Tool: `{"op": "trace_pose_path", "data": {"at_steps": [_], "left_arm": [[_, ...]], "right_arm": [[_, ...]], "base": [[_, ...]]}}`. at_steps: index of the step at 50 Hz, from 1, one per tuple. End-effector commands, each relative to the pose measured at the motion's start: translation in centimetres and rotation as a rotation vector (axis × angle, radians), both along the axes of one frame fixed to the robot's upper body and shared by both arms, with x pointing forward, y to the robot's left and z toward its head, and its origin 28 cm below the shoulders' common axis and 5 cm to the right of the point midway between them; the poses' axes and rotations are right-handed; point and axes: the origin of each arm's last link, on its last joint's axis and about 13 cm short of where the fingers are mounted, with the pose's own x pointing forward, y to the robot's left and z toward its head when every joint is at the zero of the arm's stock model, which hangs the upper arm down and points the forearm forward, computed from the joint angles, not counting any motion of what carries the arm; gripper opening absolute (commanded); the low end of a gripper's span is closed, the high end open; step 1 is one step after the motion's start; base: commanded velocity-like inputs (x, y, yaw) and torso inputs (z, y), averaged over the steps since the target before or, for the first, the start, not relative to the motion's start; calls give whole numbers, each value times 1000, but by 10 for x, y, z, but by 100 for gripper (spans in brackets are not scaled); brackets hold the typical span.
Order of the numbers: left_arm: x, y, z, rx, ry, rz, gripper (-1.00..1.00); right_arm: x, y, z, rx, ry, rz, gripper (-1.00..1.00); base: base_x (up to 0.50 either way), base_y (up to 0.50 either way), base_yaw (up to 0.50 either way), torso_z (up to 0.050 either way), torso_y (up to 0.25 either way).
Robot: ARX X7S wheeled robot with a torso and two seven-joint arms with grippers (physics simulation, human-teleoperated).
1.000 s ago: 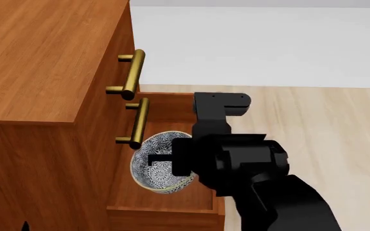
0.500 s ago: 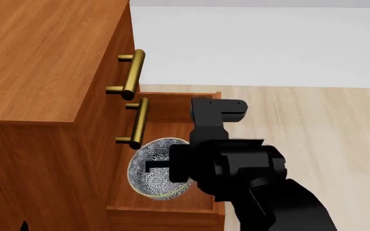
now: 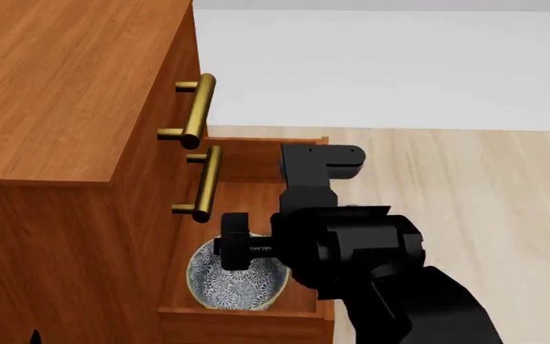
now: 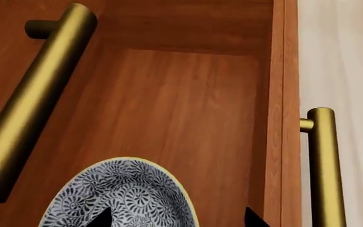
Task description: Put the bowl in the bottom drawer of the cabinet.
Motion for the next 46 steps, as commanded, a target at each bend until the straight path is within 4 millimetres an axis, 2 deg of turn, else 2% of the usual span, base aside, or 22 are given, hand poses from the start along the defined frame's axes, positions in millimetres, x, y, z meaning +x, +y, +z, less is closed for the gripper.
{"op": "trace_pose_path", "data": {"at_steps": [1, 21, 38, 46], "left_arm": [[0, 0, -1, 0, 1, 2, 100], [-1, 0, 0, 3, -3, 2, 100], [-2, -1, 3, 3, -10, 1, 100], [-1, -1, 2, 3, -7, 1, 100]], "right_arm": [[2, -1, 6, -24, -23, -6, 100], [10, -2, 28, -59, -105, -15, 100], [15, -4, 37, -66, -179, 7, 100], [17, -5, 36, -69, -208, 11, 100]], "base": [[0, 0, 0, 0, 0], [0, 0, 0, 0, 0], [0, 0, 0, 0, 0], [0, 0, 0, 0, 0]]}}
